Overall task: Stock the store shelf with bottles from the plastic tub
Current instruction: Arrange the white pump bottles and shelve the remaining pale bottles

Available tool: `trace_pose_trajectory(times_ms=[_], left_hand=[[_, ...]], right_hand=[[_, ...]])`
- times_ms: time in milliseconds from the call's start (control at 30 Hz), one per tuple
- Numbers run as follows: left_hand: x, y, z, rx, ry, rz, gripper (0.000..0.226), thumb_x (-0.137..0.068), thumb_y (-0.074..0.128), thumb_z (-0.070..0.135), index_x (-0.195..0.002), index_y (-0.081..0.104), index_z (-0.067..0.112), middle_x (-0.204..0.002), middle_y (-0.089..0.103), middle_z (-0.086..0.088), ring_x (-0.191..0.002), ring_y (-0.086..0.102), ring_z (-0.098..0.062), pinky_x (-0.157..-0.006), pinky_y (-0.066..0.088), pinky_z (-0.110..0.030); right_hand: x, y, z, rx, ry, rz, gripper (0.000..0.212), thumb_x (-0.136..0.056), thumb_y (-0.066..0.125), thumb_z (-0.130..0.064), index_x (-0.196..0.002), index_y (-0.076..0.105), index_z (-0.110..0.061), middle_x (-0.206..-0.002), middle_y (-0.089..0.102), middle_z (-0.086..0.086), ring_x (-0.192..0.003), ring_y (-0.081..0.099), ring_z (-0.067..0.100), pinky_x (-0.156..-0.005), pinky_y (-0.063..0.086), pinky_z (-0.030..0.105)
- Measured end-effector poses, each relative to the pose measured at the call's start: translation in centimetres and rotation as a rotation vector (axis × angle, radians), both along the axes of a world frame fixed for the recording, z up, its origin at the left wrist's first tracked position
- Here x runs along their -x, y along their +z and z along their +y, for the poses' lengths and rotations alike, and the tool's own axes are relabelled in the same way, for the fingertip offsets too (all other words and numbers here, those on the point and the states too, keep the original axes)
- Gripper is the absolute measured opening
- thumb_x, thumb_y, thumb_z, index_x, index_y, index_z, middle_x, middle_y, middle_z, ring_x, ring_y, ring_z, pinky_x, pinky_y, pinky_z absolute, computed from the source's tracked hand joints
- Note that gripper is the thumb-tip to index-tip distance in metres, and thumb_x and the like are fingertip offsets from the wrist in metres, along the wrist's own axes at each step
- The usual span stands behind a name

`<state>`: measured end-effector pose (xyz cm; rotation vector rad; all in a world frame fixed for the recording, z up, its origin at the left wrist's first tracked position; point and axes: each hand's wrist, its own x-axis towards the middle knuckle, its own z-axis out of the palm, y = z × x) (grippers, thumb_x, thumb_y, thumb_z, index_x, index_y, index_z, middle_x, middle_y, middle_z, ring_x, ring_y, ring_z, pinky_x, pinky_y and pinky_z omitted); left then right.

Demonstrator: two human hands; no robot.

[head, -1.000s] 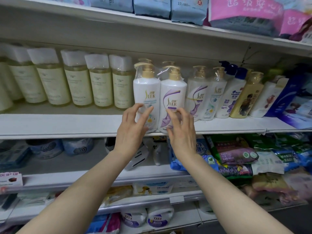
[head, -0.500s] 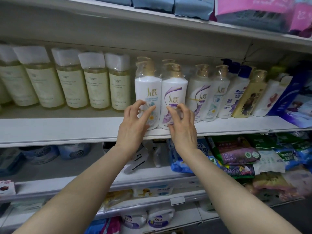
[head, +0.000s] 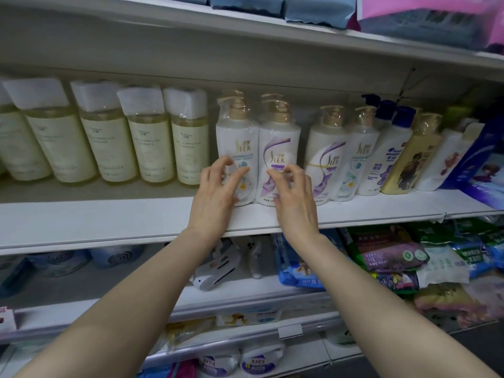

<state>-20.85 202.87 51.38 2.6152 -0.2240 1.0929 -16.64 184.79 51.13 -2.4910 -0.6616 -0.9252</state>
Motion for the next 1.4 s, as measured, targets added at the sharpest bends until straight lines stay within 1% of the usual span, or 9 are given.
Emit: trace_pose_trajectory(times_ms=[200,433,633,733,867,967,1100,1267,1400], left_hand=[[-1.0,0.5,0.1,-0.028,0.006,0.017,0.076,-0.069,0.070,-0.013,-0.134,0.051,0.019,-0.140,0.037,-0.016,-0.111,0.046,-0.037,-0.077,0.056,-0.041],[-1.3,0.7,-0.1,-0.033,0.041,0.049,0.072,-0.072,0.066,-0.012,-0.136,0.052,0.020,-0.137,0.039,-0.016,-0.105,0.045,-0.036,-0.077,0.052,-0.040],[-0.7,1.4,-0.6,-0.032,0.058,0.097,0.074,-0.073,0.067,-0.013,-0.139,0.051,0.016,-0.142,0.038,-0.017,-0.112,0.048,-0.037,-0.082,0.051,-0.041],[-0.1,1.4,-0.9,-0.039,0.075,0.119,0.077,-0.070,0.070,-0.015,-0.140,0.051,0.013,-0.145,0.037,-0.018,-0.119,0.050,-0.038,-0.087,0.052,-0.043],[1.3,1.0,-2.2,0.008,0.109,0.125,0.071,-0.074,0.073,-0.008,-0.139,0.051,0.013,-0.144,0.041,-0.018,-0.124,0.049,-0.036,-0.096,0.050,-0.043],[3.0,0.8,-3.7,0.069,0.136,0.114,0.063,-0.080,0.071,-0.003,-0.138,0.053,0.014,-0.140,0.044,-0.017,-0.125,0.048,-0.033,-0.097,0.047,-0.042],[6.0,-0.2,-6.3,0.093,0.147,0.062,0.052,-0.083,0.067,-0.001,-0.132,0.057,0.012,-0.132,0.051,-0.015,-0.115,0.052,-0.033,-0.089,0.048,-0.041],[9.7,-3.3,-8.8,0.101,0.172,0.050,0.048,-0.080,0.065,-0.004,-0.125,0.061,0.011,-0.123,0.055,-0.016,-0.106,0.056,-0.035,-0.082,0.049,-0.041],[12.5,-6.6,-10.7,0.137,0.193,0.107,0.043,-0.083,0.064,0.003,-0.125,0.062,0.009,-0.124,0.055,-0.015,-0.108,0.056,-0.035,-0.089,0.048,-0.040]], right_hand=[[-1.6,-0.3,0.0,-0.017,0.009,0.038,0.080,-0.075,0.062,0.021,-0.142,0.048,-0.021,-0.147,0.033,0.016,-0.127,0.043,0.034,-0.093,0.053,0.044],[-2.4,0.2,-0.2,-0.031,0.049,0.081,0.078,-0.073,0.060,0.023,-0.139,0.051,-0.017,-0.145,0.034,0.017,-0.123,0.046,0.035,-0.096,0.051,0.047],[-2.3,0.9,-0.8,0.015,0.112,0.171,0.081,-0.073,0.056,0.025,-0.142,0.048,-0.016,-0.152,0.028,0.012,-0.129,0.045,0.033,-0.101,0.049,0.048],[-1.5,1.7,-1.3,0.026,0.146,0.226,0.077,-0.076,0.057,0.022,-0.144,0.046,-0.014,-0.156,0.024,0.009,-0.131,0.045,0.032,-0.105,0.046,0.044],[0.3,2.5,-2.8,0.057,0.200,0.260,0.074,-0.082,0.055,0.019,-0.147,0.044,-0.014,-0.159,0.024,0.005,-0.134,0.045,0.027,-0.105,0.036,0.026],[1.5,2.0,-3.8,0.044,0.214,0.267,0.072,-0.086,0.055,0.016,-0.150,0.042,-0.017,-0.162,0.024,0.004,-0.140,0.040,0.025,-0.110,0.033,0.028],[3.7,0.5,-5.5,0.004,0.227,0.233,0.059,-0.091,0.054,0.009,-0.144,0.048,-0.017,-0.155,0.033,0.006,-0.125,0.052,0.026,-0.099,0.043,0.034],[6.3,-3.2,-7.0,-0.036,0.346,0.159,0.052,-0.083,0.057,0.012,-0.128,0.063,-0.013,-0.126,0.054,0.012,-0.104,0.059,0.033,-0.077,0.053,0.044],[8.6,-7.1,-7.9,-0.020,0.413,0.186,0.048,-0.082,0.057,0.010,-0.126,0.065,-0.009,-0.121,0.056,0.015,-0.107,0.058,0.034,-0.083,0.052,0.040]])
